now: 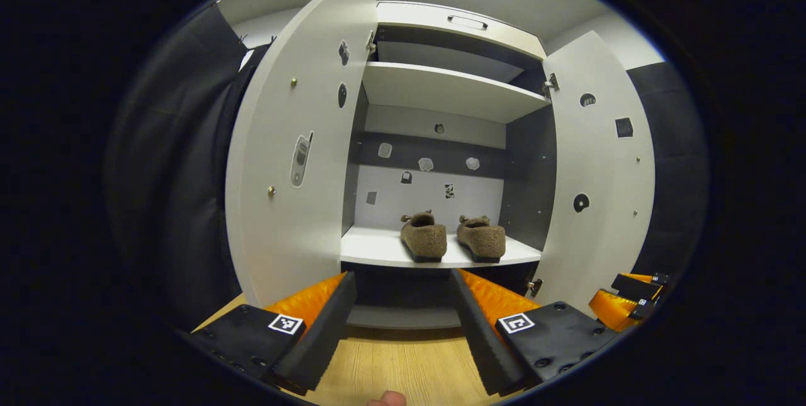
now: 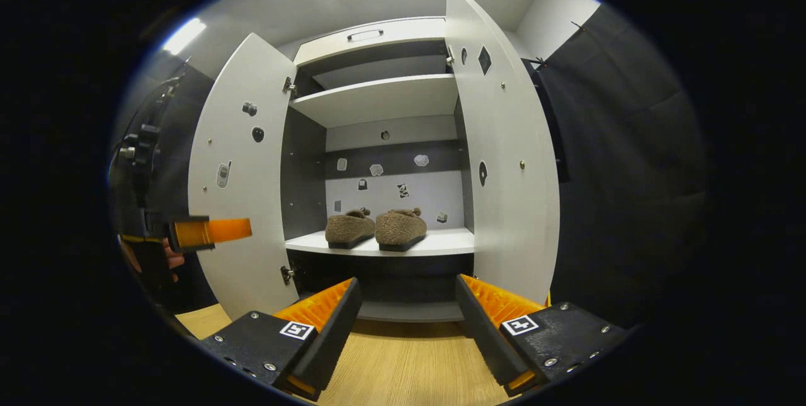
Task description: Grab one shoe with the right hand and put it into the shoe cabinet, grab the other shoe with the left hand and put it into the shoe cabinet; then close the right door with the right hand and the left door with the left hand.
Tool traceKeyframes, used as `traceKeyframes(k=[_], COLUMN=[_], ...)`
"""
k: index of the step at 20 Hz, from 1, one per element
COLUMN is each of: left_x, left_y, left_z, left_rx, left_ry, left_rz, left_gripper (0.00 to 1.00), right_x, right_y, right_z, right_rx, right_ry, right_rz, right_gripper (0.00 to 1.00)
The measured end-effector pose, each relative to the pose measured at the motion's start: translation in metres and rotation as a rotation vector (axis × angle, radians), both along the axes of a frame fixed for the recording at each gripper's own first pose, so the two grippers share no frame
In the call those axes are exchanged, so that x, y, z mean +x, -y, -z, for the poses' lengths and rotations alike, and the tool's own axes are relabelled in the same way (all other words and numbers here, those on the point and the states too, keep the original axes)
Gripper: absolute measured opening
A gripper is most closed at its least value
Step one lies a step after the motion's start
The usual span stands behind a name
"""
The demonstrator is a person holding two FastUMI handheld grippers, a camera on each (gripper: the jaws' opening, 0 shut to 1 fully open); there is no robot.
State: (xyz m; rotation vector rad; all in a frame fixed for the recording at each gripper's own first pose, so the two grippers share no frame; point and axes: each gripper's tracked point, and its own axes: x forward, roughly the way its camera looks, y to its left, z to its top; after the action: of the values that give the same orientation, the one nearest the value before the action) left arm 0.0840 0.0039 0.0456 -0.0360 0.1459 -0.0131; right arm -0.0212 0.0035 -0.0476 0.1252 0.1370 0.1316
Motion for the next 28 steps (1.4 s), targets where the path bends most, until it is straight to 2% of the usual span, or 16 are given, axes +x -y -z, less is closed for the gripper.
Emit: traceKeyframes(k=[4, 7, 8, 11, 15, 16, 21, 24, 28], left_x=[-0.012, -0.016, -0.017, -0.018, -0.020, -0.020, -0.021, -0.021, -0.023], left_y=[0.005, 0.007, 0.009, 0.014, 0.016, 0.016, 0.011, 0.008, 0.007], left_z=[0.000, -0.002, 0.000, 0.001, 0.001, 0.003, 0.007, 0.009, 0.011], left_rx=[-0.039, -0.042, -0.039, -0.033, -0.005, -0.002, -0.001, -0.005, -0.022], left_ry=[0.040, 0.077, 0.074, 0.077, 0.088, 0.084, 0.067, 0.062, 0.055], left_rz=[0.006, 0.009, 0.012, 0.030, 0.035, 0.036, 0.032, 0.027, 0.025], left_gripper=[0.94, 0.99, 0.97, 0.99, 0.97, 0.94, 0.97, 0.94, 0.99], right_x=[-0.001, -0.002, -0.001, 0.004, 0.010, 0.014, 0.038, 0.059, 0.075], right_y=[0.004, 0.027, 0.041, 0.091, 0.171, 0.187, 0.251, 0.259, 0.253], right_z=[-0.027, -0.069, -0.082, -0.118, -0.150, -0.155, -0.161, -0.155, -0.152], right_rx=[0.017, 0.006, -0.006, -0.012, -0.070, -0.081, -0.145, -0.156, -0.150], right_ry=[0.039, 0.087, 0.095, 0.111, 0.150, 0.150, 0.146, 0.126, 0.135], right_rz=[-0.009, -0.011, 0.005, 0.071, 0.215, 0.246, 0.358, 0.348, 0.335], right_gripper=[0.93, 0.93, 0.92, 0.92, 0.92, 0.92, 0.92, 0.93, 0.93])
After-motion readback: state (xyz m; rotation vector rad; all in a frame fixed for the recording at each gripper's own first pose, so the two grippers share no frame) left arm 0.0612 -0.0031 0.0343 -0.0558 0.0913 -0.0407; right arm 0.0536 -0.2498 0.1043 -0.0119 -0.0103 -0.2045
